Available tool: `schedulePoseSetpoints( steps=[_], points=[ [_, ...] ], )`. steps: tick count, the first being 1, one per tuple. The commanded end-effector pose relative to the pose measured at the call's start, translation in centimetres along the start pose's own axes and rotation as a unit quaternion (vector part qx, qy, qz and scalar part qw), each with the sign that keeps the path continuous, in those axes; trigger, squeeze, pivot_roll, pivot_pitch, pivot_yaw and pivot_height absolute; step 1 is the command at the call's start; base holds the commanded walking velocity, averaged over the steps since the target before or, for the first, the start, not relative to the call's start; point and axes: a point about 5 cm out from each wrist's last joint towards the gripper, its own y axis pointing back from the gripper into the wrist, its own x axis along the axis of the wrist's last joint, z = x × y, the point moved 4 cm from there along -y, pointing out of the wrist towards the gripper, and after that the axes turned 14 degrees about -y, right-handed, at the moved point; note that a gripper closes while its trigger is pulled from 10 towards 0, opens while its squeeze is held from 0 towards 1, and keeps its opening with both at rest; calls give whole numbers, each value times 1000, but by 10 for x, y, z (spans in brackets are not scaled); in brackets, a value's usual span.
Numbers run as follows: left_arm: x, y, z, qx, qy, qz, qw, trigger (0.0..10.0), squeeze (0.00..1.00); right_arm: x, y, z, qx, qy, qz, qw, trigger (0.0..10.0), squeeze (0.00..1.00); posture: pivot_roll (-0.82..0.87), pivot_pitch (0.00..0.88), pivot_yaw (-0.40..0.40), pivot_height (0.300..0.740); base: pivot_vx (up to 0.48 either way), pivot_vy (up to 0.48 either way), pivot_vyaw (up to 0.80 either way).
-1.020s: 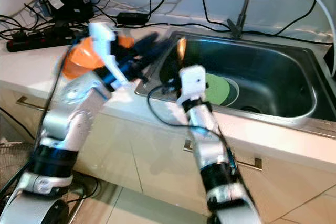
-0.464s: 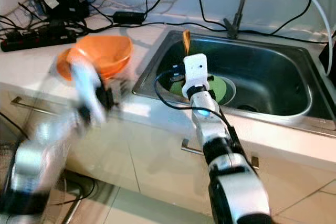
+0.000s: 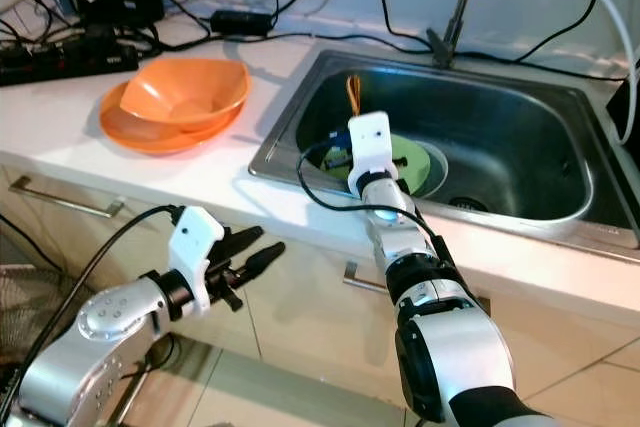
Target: Kitchen organization
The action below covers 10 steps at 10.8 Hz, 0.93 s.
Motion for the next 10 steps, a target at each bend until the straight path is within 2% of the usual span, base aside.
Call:
schedulePoseSetpoints(
  steps=[1,2,3,4,5,6,9,10],
  points=[
    [2,1,2,1,-5,-2,1000,10000,0,4,-2,0,-5,-2,2,1000,10000,0,323,129,-5,740,0,0,0],
    [4,4,4,2,3,-12,1000,10000,0,1,-2,0,-6,-6,-2,1000,10000,157,328,135,-4,740,0,0,0],
    [9,3,-1,17,9,-6,1000,10000,0,-2,-1,1,-6,-7,-5,1000,10000,655,330,137,-4,740,0,0,0],
    [11,3,-3,20,9,-4,1000,10000,0,-2,0,0,-5,-5,-5,1000,10000,220,329,137,-4,740,0,0,0],
    [13,3,-6,27,8,-1,1000,10000,0,-2,-1,-1,-4,-4,-3,1000,10000,0,329,137,-5,740,0,0,0],
    [16,5,-16,49,5,4,999,10000,0,0,-2,-2,-1,-5,0,1000,10000,0,330,138,-8,740,0,0,0],
    [20,6,-28,75,3,8,997,10000,0,4,-3,-2,0,-5,5,1000,10000,0,331,139,-8,740,0,0,0],
    [20,6,-30,78,3,9,997,10000,0,6,-3,1,-6,-7,9,1000,10000,1000,330,139,-8,740,0,0,0]
  ],
)
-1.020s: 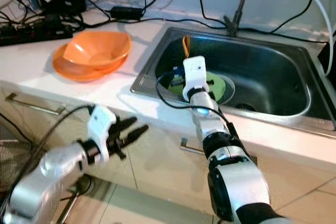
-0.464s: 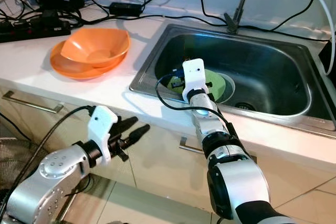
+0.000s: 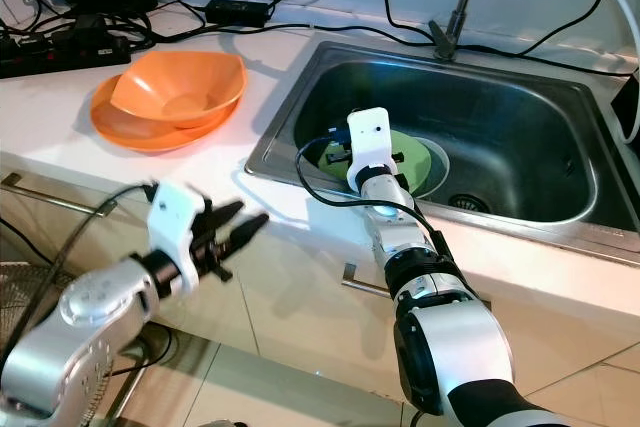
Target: Kitchen organization
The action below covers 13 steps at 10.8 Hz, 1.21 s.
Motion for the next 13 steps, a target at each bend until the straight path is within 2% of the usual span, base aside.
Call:
schedulePoseSetpoints(
  steps=[1,2,5,6,7,8,11,12,13],
  points=[
    [2,0,-1,4,1,0,1000,10000,0,0,-1,4,-13,0,-5,1000,10000,1000,329,138,-7,740,0,0,0],
    [3,-1,-2,5,1,4,1000,10000,0,2,-1,5,-13,6,-1,1000,10000,0,327,136,-8,740,0,0,0],
    [5,-3,-3,6,-2,8,1000,10000,0,6,-3,6,-9,5,5,1000,10000,0,323,131,-10,740,0,0,0],
    [5,-4,-3,6,-2,9,1000,10000,0,8,-3,6,-8,-6,8,1000,10000,55,323,129,-10,740,0,0,0],
    [6,-4,-3,8,-2,10,1000,10000,0,12,-4,9,-18,13,16,1000,10000,1000,322,123,-10,740,0,0,0],
    [5,-6,-5,10,-2,10,1000,10000,0,16,-5,10,-21,23,22,999,10000,0,318,118,-12,740,0,0,0],
    [6,-10,-7,14,-3,14,1000,10000,0,25,-7,12,-19,21,34,999,10000,0,304,110,-15,740,0,0,0],
    [10,-14,-17,43,-14,27,999,10000,0,39,-9,10,-16,25,67,997,10000,0,290,97,-13,740,0,0,0],
    [17,-20,-36,97,-38,36,994,10000,0,59,-10,6,-3,14,112,994,10000,0,276,90,-10,740,0,0,0]
  ],
)
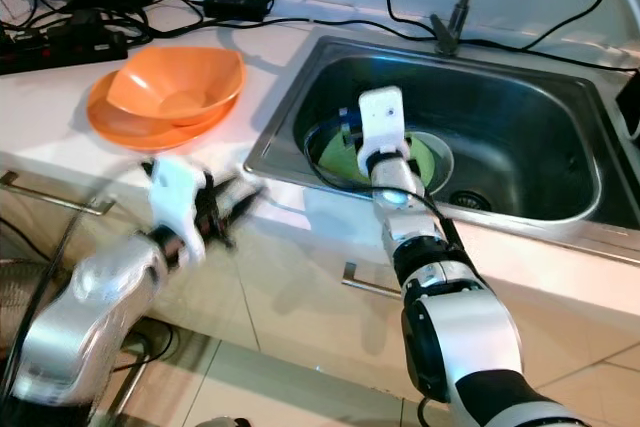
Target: Kitchen organization
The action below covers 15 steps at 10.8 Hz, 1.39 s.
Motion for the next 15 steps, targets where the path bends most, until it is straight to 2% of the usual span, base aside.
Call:
schedulePoseSetpoints(
  steps=[1,2,3,4,6,7,8,9,10,11,12,14,15],
  points=[
    [1,-2,-10,32,-17,2,999,10000,0,23,-6,-2,5,-14,45,999,10000,0,274,89,-10,740,0,0,0],
    [5,-9,-23,63,-36,4,997,10000,0,29,-3,-9,24,-28,70,997,10000,0,252,83,-8,740,0,0,0],
    [7,-19,-34,76,-91,-5,993,10000,0,25,6,-18,42,-41,78,995,10000,0,245,77,-5,740,0,0,0],
    [15,-31,-44,62,-173,-6,983,10000,0,11,20,-24,48,-60,70,995,10000,0,231,67,4,740,0,0,0],
    [17,-38,-56,43,-249,-15,968,10000,0,-3,31,-21,28,-92,52,994,10000,0,217,56,16,740,0,0,0],
    [12,-39,-69,36,-304,-37,951,10000,0,-7,36,-22,30,-89,47,995,10000,0,210,46,24,740,0,0,0],
    [10,-39,-80,36,-330,-51,942,10000,0,-8,39,-22,28,-91,43,995,10000,0,207,42,28,740,0,0,0],
    [11,-39,-95,51,-322,-57,944,10000,0,-7,40,-20,25,-90,40,995,10000,0,209,35,29,740,0,0,0],
    [12,-39,-96,70,-290,-42,954,10000,0,-4,39,-20,25,-90,42,995,10000,0,203,31,30,740,0,0,0],
    [18,-39,-94,103,-252,-6,962,10000,0,0,38,-19,23,-90,49,994,10000,0,200,30,28,740,0,0,0],
    [29,-34,-90,169,-188,49,966,10000,0,10,35,-14,17,-92,65,994,10000,0,195,27,26,740,0,0,0],
    [31,-27,-76,209,-129,89,965,10000,0,23,34,-12,12,-97,86,992,10000,0,198,15,17,740,0,0,0],
    [34,-25,-68,219,-113,109,963,10000,0,33,33,-15,16,-104,103,989,10000,0,198,13,17,740,0,0,0]
  ],
)
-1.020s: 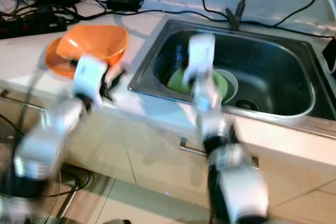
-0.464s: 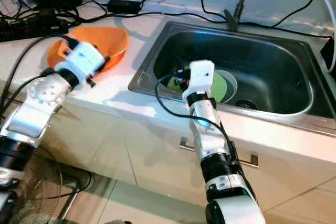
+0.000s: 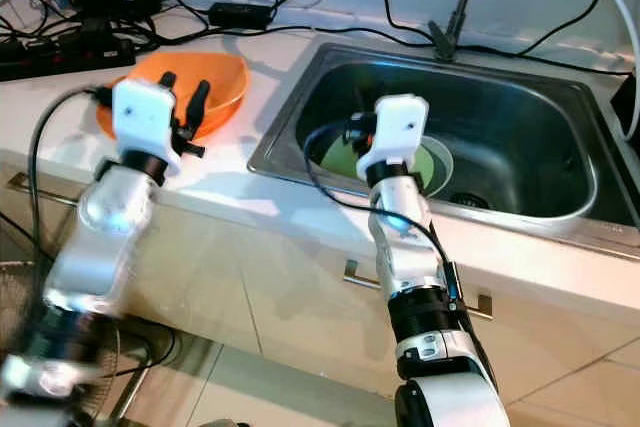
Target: Kitchen organization
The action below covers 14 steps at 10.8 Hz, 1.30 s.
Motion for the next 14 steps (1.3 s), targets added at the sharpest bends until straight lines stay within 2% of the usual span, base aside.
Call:
schedulePoseSetpoints(
  steps=[1,3,6,14],
  points=[
    [10,1,-5,27,3,21,999,10000,0,14,-6,-5,7,-6,25,1000,10000,0,196,4,14,740,0,0,0],
    [20,0,-5,56,9,42,998,10000,0,19,-8,-8,13,-8,34,999,10000,0,196,0,11,740,126,0,0],
    [21,0,-12,77,13,46,996,10000,0,17,-7,-9,13,-5,28,1000,10000,0,199,10,8,740,260,0,0],
    [26,-2,-16,92,19,56,994,10000,0,16,-9,-11,14,-20,27,999,10000,0,203,12,4,740,347,0,0]
  ],
)
